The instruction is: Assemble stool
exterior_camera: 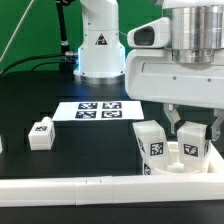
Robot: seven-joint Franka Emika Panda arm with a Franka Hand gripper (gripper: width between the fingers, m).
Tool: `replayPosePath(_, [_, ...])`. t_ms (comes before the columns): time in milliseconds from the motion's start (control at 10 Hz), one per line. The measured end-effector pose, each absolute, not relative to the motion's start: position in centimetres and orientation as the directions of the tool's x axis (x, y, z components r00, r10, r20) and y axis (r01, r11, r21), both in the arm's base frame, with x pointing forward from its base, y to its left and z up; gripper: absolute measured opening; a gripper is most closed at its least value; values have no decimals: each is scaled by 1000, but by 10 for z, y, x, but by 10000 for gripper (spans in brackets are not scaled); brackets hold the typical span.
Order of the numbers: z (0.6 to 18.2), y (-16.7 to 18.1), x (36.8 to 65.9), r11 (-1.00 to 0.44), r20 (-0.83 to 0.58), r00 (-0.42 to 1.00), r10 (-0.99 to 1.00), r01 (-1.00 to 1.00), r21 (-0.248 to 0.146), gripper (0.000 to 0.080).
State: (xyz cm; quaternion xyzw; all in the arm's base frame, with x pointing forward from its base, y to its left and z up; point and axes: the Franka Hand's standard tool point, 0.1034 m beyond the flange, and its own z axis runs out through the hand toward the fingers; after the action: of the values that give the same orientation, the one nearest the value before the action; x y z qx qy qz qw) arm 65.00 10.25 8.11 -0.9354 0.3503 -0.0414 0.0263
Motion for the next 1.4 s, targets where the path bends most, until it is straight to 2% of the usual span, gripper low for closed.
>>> replayPosePath(300, [81, 100, 649, -651, 43, 650, -759, -755, -79, 337])
replayPosePath(600, [80, 98, 643, -237, -19, 239, -971, -968, -83, 337])
replayPosePath(700, [79, 98, 641, -78, -46, 82, -996, -994, -77, 337])
replayPosePath(1000, [79, 100, 637, 270, -98, -264, -960, -961, -56, 337])
replayPosePath(1200, [79, 101, 637, 351, -111, -345, -932, -935, -44, 337])
replayPosePath(1300, [79, 102, 637, 328, -111, -322, -940, -943, -46, 440])
replayPosePath(1400, [78, 102, 636, 306, -110, -300, -948, -951, -48, 440])
